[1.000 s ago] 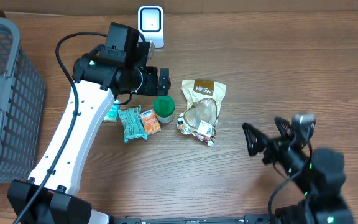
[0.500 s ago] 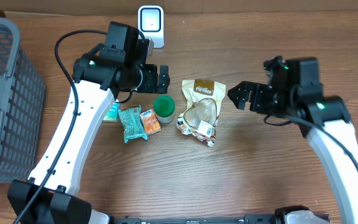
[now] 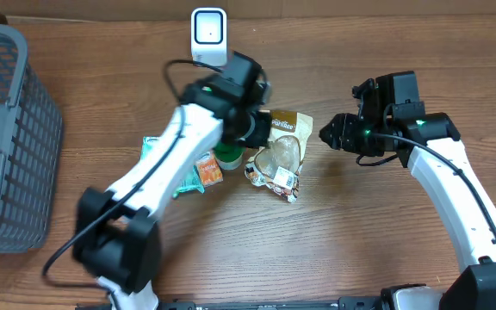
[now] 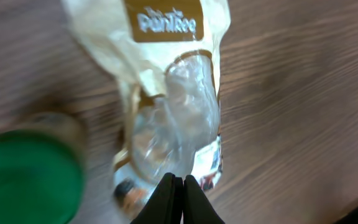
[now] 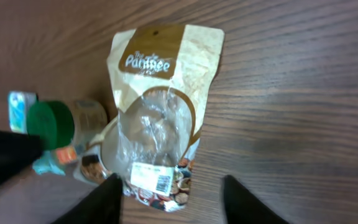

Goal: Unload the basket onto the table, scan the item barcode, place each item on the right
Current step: 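Raise the left gripper near the scanner and move the right gripper toward the bag, then grasp the Pantree bag with the right gripper and lift it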

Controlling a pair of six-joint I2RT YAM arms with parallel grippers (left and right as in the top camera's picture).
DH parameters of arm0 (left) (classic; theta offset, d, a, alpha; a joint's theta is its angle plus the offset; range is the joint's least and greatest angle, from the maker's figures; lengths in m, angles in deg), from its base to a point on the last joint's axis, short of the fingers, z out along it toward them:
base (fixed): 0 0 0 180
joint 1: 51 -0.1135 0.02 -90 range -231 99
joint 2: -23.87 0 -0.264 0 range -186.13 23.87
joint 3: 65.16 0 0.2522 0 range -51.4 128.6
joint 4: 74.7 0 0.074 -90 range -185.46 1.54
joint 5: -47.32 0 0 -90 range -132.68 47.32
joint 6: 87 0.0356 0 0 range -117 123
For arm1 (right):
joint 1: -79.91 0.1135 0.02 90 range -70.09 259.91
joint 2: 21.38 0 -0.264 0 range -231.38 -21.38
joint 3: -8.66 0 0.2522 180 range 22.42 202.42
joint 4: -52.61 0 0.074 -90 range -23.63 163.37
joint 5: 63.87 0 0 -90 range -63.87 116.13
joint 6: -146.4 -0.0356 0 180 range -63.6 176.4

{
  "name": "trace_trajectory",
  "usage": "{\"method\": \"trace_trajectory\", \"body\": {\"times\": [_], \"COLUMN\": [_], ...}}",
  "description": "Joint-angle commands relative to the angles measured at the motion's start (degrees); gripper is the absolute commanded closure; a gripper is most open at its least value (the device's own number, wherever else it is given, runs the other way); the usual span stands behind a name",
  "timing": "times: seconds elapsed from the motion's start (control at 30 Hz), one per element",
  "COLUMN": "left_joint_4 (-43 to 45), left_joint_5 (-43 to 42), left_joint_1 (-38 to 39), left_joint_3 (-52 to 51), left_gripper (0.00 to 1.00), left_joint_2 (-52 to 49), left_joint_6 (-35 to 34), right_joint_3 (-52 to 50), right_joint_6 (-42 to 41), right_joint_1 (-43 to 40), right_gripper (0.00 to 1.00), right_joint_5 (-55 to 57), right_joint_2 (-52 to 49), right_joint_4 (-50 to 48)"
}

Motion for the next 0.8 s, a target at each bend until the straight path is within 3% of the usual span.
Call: {"method": "trace_trajectory", "body": {"times": [0.0,0.4,0.77], "left_joint_4": [2.4,2.6,1.3], "left_joint_5": [-0.9,3.1,0.9], "left_joint_1": [2.3,4.0,3.7], "left_joint_3": [-0.5,-0.5,0.9], "left_gripper": [0.96,0.96,0.96], "left_joint_2": [-4.4,-13.4,-14.3], "left_joint_6": [-3.4,-9.0,-8.4], "right_joint_3": [1.2,1.2,1.2], "right_joint_6": [-1.2,-2.4,-3.7], "right_joint_1": [-0.3,-0.3,-0.2], "right_gripper": [0.58,0.59,0.59], "right_joint_5": [1.9,1.8,1.8], "right_joint_2": [0.2,0.2,0.2], "right_joint_4": [-0.2,-0.3,1.0]}}
